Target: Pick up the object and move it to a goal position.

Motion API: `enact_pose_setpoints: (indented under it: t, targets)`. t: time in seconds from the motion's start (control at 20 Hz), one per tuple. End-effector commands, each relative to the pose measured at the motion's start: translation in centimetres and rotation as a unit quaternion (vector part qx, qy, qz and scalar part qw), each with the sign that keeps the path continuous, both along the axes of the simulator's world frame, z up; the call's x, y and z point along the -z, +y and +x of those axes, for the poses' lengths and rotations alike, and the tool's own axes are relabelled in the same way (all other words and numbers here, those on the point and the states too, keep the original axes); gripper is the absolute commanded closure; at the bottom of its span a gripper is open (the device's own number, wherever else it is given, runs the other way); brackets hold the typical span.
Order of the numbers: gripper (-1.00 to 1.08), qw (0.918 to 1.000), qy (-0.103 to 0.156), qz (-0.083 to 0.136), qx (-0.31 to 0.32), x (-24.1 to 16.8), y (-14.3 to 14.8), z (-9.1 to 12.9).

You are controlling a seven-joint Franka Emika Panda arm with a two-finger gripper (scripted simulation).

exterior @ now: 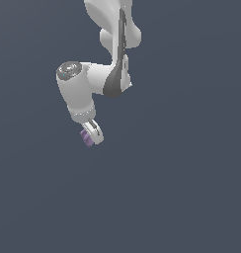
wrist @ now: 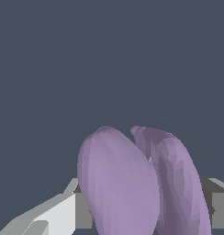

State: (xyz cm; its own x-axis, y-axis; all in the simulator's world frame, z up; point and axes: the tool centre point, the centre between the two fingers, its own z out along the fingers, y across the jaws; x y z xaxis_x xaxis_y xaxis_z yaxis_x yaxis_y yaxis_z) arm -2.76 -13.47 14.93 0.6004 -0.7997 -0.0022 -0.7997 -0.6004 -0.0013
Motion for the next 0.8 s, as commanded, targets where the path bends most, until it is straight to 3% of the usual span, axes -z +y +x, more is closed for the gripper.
enact_pose_setpoints:
  t: [0.0, 0.35, 0.75]
  targets:
    - [1.08, 1.0, 0.0, 0.0, 0.0, -1.0, -2.1, -1.4]
    - [1.08, 1.0, 0.0, 0.0, 0.0, -3.3, -6.7, -4.2]
    - [1.08, 1.0, 0.0, -0.001, 0.0, -3.8, -7.9, -4.6]
